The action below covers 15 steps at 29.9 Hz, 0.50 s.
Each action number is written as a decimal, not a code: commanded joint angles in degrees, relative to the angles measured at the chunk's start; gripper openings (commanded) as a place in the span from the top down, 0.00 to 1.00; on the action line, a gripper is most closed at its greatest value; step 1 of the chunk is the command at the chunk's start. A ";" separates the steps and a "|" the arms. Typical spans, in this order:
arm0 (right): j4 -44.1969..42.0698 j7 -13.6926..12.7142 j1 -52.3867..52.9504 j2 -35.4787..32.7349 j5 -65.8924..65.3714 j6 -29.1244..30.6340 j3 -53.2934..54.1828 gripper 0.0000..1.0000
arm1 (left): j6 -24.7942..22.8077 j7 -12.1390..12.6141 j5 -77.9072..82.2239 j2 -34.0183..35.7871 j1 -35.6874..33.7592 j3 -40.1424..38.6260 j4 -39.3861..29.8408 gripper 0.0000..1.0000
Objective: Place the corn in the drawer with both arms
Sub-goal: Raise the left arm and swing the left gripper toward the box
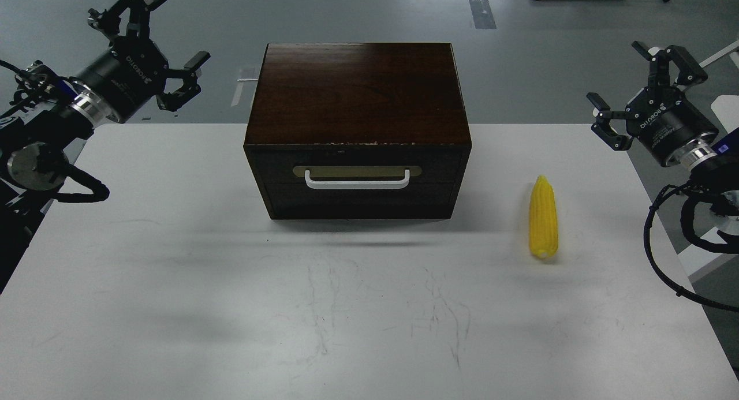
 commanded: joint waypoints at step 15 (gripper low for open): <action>0.15 -0.03 -0.01 -0.80 -0.01 0.00 0.59 0.00 | 0.00 1.05 1.36 2.63 -6.21 -0.99 5.01 0.01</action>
